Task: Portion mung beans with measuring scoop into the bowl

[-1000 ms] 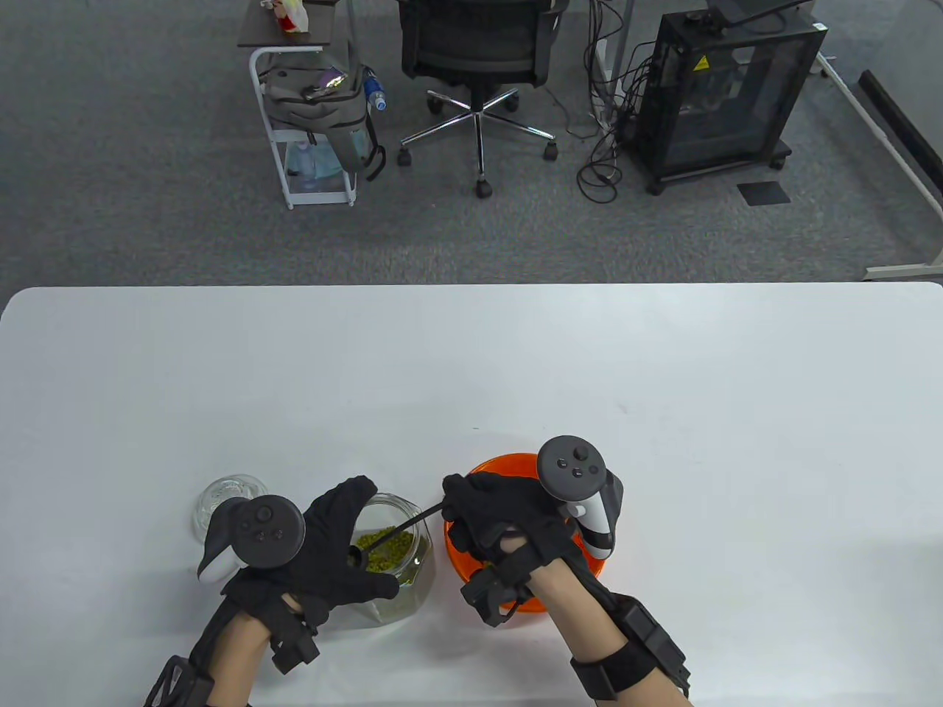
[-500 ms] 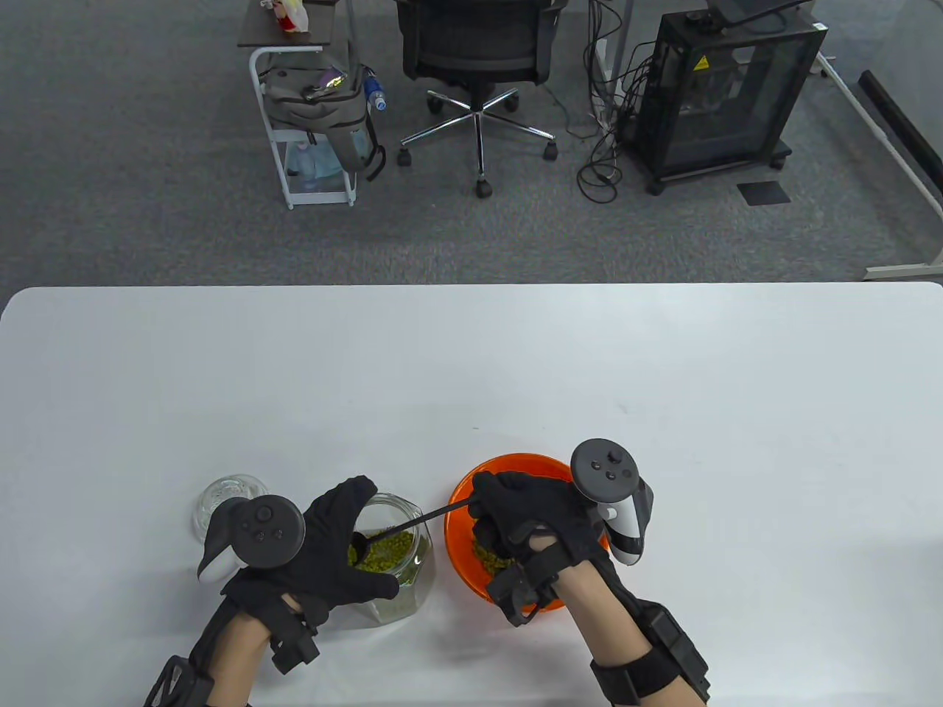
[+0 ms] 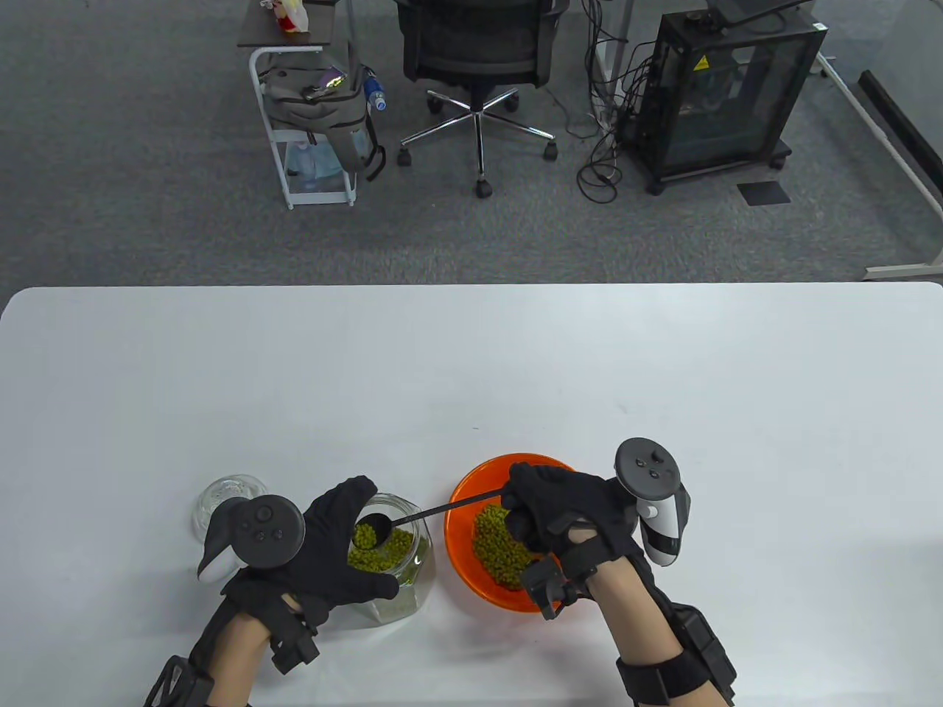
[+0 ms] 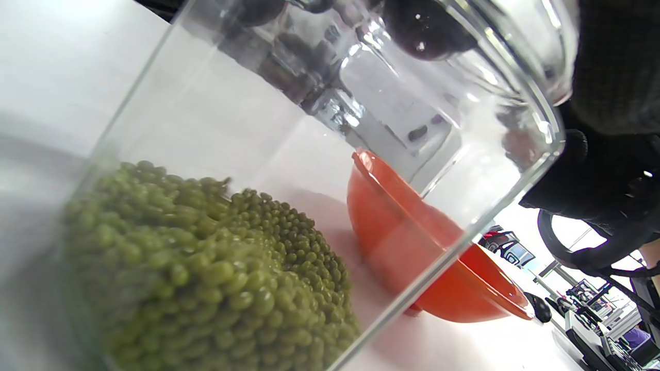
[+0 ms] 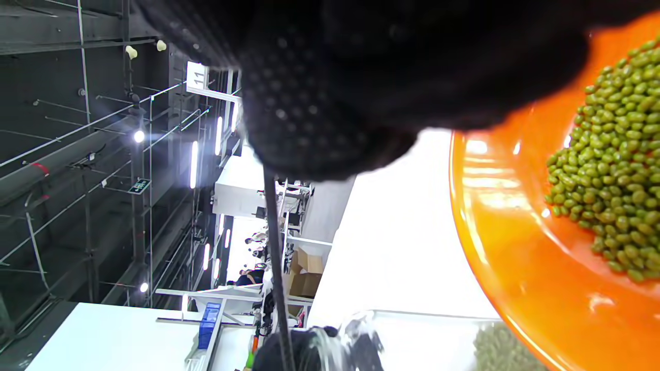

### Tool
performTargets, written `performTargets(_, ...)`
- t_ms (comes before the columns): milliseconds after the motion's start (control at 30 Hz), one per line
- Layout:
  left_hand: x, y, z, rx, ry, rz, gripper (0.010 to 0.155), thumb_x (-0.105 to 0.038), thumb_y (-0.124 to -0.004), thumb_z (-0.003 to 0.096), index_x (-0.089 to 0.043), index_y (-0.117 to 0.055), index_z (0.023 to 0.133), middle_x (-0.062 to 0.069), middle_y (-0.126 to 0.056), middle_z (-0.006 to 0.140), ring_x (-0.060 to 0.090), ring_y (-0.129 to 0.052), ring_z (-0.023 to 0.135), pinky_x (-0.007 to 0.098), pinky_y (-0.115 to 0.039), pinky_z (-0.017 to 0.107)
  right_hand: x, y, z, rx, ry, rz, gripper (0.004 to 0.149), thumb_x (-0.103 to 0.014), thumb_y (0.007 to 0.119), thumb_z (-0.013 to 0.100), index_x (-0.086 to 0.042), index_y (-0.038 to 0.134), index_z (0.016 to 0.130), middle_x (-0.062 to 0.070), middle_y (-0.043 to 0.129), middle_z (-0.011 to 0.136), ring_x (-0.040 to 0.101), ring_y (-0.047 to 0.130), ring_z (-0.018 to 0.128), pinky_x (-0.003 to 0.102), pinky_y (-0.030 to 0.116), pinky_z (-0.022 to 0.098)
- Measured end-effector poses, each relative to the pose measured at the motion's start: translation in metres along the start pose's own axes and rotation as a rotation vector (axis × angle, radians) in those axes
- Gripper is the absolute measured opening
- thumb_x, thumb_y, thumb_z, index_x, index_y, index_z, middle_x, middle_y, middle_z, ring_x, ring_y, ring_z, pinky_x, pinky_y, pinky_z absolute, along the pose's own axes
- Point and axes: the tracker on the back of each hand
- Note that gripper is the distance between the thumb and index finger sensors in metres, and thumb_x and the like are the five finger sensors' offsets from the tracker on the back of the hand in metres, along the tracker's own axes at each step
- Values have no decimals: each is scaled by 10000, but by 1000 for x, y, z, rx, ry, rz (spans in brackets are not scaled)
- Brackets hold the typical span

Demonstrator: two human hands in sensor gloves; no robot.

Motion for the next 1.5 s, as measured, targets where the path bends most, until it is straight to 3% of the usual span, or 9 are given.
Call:
performTargets(400,0,0,0,-1,0,-2,1255,-790,-908,396,-20,-214,1103,290,-312,1162,620,-479,1053,759,-480,725,-1,-45,-11,35,-29,70,448,-446,780,491,-58,970,609,68,1075,314,189,1016,110,346,877,132)
performTargets(933,0,0,0,-1,0,-5,1255,-791,-908,396,-22,-214,1104,289,-310,1163,619,-477,1054,759,-479,725,31,-138,-22,194,2,39,443,-460,812,493,-64,983,596,69,1076,307,192,1014,111,348,875,138)
performTargets(1233,0,0,0,0,0,-3,1253,-791,-906,397,-24,-212,1104,290,-309,1163,622,-476,1053,759,-478,725,42,-162,-36,268,-4,-8,439,-478,862,473,-75,1005,571,72,1083,291,201,1015,103,353,874,138)
performTargets(1500,-1,0,0,0,-1,-3,1253,-791,-905,399,-22,-211,1104,290,-307,1163,622,-477,1053,760,-478,724,22,-153,-45,252,-112,-231,438,-485,878,463,-87,1015,583,83,1090,313,220,1021,128,362,873,153)
Point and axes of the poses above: the tracker on the back of each hand, its own x axis roughly to the little-finger side, its own z axis roughly from the wrist to the fingertips, y = z × x
